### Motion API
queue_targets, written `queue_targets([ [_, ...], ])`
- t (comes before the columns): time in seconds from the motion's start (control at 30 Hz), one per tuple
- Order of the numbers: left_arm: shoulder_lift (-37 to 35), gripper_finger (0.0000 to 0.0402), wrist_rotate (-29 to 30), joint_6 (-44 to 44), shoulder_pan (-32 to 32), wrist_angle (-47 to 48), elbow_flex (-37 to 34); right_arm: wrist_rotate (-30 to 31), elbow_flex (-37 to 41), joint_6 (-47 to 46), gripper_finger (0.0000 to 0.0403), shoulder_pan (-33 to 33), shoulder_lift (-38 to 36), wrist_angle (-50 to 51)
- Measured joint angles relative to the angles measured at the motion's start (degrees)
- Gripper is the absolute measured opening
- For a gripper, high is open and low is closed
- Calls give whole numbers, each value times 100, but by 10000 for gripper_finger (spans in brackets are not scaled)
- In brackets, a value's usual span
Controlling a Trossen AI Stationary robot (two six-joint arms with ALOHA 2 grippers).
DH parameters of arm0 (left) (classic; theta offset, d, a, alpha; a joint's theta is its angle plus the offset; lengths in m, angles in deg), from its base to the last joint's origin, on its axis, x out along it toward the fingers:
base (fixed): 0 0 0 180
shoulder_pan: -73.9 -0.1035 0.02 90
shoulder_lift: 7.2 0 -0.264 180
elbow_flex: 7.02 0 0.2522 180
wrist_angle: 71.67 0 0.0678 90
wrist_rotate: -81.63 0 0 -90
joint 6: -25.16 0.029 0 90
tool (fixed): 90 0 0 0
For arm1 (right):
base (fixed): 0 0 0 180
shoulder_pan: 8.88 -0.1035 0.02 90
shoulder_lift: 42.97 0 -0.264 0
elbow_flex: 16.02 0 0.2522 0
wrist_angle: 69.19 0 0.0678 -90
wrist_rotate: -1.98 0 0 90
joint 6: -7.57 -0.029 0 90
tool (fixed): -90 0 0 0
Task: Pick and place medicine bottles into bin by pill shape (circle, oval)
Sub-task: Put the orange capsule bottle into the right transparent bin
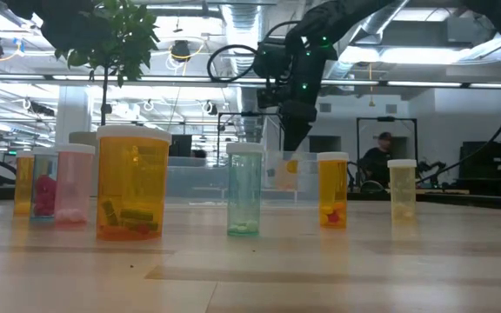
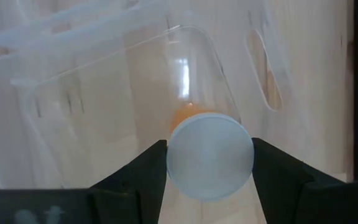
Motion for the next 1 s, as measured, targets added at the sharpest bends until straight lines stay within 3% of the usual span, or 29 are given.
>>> queue_targets([
  [1.0,-2,283,1,-84,0,0,0,-138,7,46,214,13,271,-64],
])
